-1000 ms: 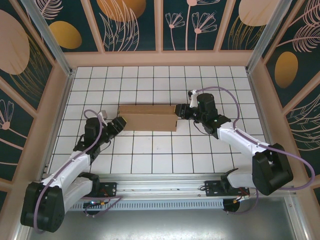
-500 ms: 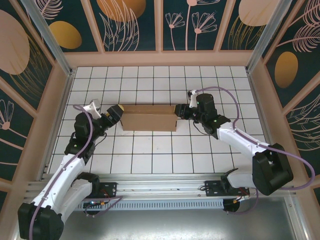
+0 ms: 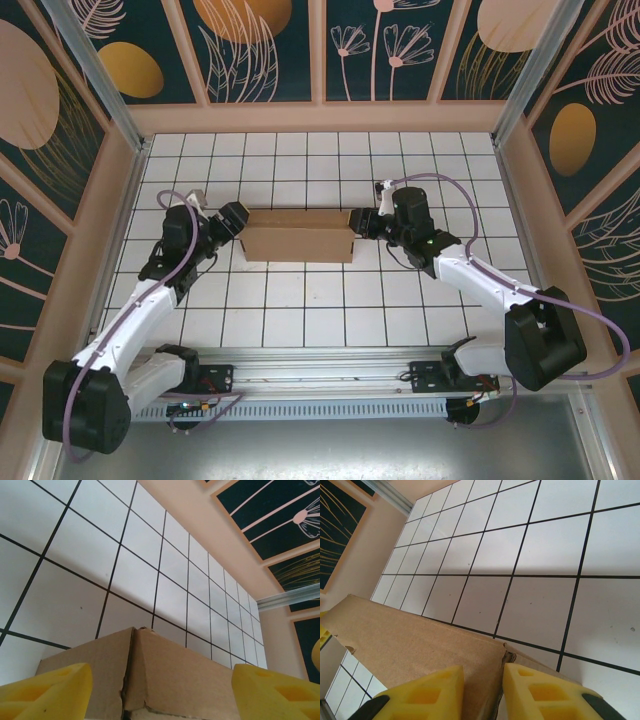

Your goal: Fold the paper box

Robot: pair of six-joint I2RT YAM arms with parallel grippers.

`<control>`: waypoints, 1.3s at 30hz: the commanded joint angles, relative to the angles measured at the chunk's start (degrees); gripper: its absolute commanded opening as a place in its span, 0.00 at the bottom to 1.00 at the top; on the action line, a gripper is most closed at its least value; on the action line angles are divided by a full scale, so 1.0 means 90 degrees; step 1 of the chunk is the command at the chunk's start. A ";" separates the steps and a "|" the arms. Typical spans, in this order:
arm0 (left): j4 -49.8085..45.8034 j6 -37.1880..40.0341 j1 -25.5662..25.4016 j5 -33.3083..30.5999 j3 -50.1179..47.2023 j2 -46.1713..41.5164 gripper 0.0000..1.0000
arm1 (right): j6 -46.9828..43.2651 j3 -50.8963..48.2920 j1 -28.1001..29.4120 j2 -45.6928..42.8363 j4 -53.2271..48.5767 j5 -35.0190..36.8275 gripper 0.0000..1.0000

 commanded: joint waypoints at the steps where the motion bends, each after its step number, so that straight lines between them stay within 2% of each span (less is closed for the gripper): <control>1: 0.0399 0.0125 0.0064 -0.0069 -0.0081 0.0123 0.72 | -0.0092 0.0055 0.0079 0.0162 -0.0525 0.0117 0.29; 9: 0.0581 0.0024 0.0131 0.0022 -0.0333 0.0417 0.68 | -0.0096 0.0095 0.0079 0.0212 -0.0530 0.0126 0.29; 14: 0.0854 -0.0158 0.0134 0.0175 -0.0813 0.0216 0.65 | -0.0106 0.0136 0.0079 0.0249 -0.0571 0.0136 0.29; 26: 0.1277 -0.0599 0.0133 0.0049 -0.1860 -0.0028 0.62 | -0.0069 0.0179 0.0079 0.0339 -0.0532 0.0184 0.29; 35: 0.1195 -0.0272 0.0133 -0.0152 -0.1949 -0.0056 0.62 | 0.0050 0.0545 0.0070 0.0073 -0.0463 -0.0290 0.45; 39: 0.1148 -0.0207 0.0138 -0.0156 -0.1915 -0.0077 0.61 | 0.0002 0.0526 0.0060 -0.0022 -0.0463 -0.0344 0.47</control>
